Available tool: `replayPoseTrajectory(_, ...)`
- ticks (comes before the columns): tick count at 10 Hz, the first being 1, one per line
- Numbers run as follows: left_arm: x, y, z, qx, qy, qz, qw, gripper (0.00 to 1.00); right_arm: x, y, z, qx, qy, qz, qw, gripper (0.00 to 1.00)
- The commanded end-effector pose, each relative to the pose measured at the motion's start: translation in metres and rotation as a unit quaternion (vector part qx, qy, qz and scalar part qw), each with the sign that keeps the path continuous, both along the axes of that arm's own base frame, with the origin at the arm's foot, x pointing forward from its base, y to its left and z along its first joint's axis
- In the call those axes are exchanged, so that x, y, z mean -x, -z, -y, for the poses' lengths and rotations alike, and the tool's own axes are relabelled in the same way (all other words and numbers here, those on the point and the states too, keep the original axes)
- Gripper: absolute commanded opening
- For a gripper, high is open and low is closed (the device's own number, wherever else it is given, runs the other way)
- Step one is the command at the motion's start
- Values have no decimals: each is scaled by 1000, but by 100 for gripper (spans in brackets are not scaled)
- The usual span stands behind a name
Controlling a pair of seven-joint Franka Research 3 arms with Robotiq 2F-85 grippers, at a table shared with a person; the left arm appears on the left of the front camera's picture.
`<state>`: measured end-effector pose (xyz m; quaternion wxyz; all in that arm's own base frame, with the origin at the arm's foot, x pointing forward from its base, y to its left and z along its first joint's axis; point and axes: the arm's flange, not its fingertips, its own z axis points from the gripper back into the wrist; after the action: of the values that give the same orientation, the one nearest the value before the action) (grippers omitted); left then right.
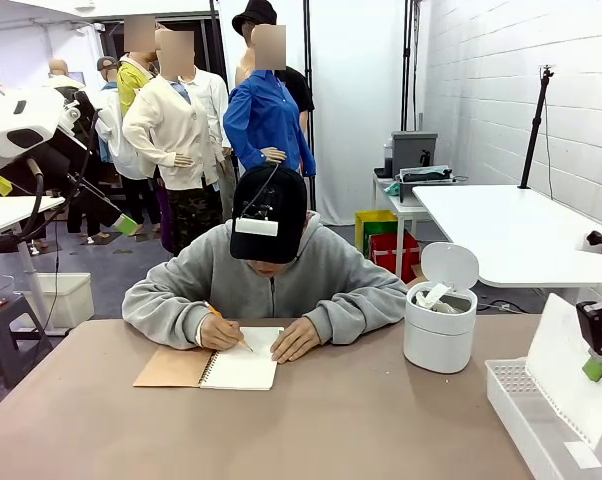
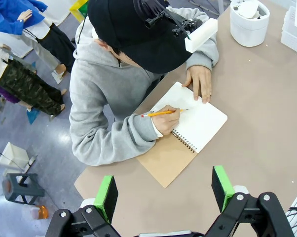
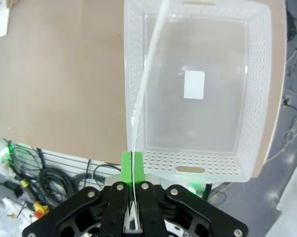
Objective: Sort the paper based on its condition.
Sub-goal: If a person hands you a paper, place it in the Organizing basket , and if it's crumpled, put it in the Trash can.
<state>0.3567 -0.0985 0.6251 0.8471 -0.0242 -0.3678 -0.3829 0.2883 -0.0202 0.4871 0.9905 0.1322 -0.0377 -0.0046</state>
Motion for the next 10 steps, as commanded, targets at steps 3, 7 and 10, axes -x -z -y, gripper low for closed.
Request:
replayPoseTrajectory(3,0,0,-1,1,-1,0,1000,100,-41,34,-8,-19,-5,-67,998,0)
replayPoseTrajectory(7,0,0,-1,1,-1,0,1000,100,-37,72,-23,-8,3,-48,999,0)
replayPoseTrajectory(10,0,0,-1,1,-1,0,1000,100,-18,95,-26,6,9,-52,999,0)
